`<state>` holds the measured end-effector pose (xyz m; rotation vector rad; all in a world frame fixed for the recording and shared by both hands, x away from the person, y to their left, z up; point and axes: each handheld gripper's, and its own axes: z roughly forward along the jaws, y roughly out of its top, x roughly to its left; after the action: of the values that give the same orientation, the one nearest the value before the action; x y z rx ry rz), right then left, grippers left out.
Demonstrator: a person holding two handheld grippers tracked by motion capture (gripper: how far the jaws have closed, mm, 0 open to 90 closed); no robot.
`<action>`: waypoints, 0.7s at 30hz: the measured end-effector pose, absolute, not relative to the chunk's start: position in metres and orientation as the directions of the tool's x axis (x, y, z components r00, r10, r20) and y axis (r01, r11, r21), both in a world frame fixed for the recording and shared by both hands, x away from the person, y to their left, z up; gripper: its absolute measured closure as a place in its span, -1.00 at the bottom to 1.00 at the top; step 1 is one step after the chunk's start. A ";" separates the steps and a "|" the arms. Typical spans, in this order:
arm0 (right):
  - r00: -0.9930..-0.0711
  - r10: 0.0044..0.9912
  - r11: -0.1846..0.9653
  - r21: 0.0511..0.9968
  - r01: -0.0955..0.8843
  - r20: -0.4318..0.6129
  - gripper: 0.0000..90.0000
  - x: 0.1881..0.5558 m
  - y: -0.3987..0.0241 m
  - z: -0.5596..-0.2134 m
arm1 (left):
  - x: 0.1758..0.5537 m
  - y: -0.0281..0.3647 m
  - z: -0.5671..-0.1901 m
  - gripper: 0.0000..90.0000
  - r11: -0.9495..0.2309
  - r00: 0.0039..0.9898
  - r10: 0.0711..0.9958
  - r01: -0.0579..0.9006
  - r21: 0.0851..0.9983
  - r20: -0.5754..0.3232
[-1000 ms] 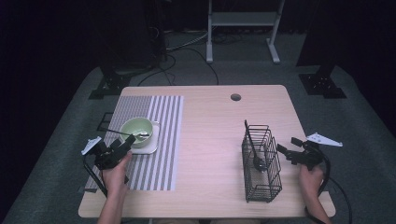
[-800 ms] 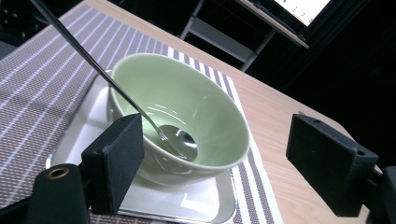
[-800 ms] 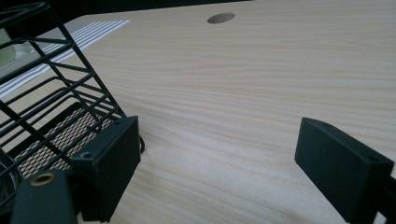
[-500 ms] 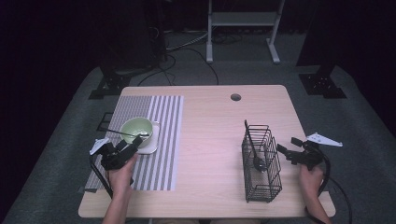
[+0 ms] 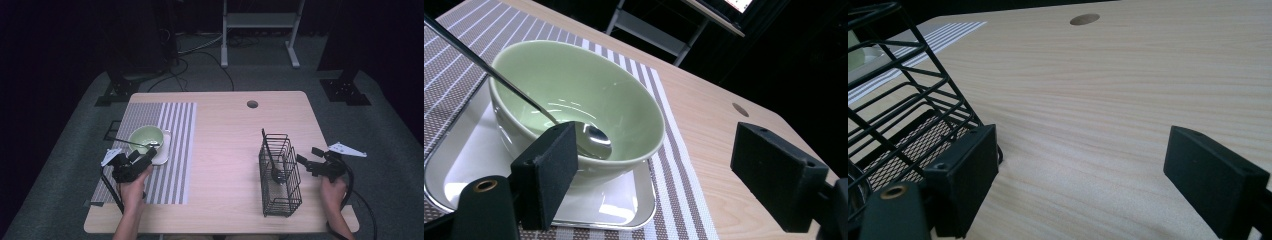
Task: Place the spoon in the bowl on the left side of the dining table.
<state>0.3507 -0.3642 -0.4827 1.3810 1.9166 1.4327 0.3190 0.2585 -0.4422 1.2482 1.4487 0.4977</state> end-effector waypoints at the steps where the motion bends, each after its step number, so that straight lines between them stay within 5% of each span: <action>1: -0.447 0.861 -0.001 0.879 0.477 0.244 -0.71 0.351 -0.364 -0.483 | 0.319 0.258 -0.442 -0.59 0.355 0.163 0.877 0.416 0.837 -0.453; 21: -0.449 0.860 0.000 0.878 0.478 0.245 -0.71 0.350 -0.364 -0.483 | 0.317 0.241 -0.447 -0.65 0.293 0.206 0.888 0.434 0.852 -0.411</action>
<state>0.3503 -0.3641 -0.4827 1.3808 1.9187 1.4340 0.3173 0.2409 -0.4470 1.3214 1.4116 0.4980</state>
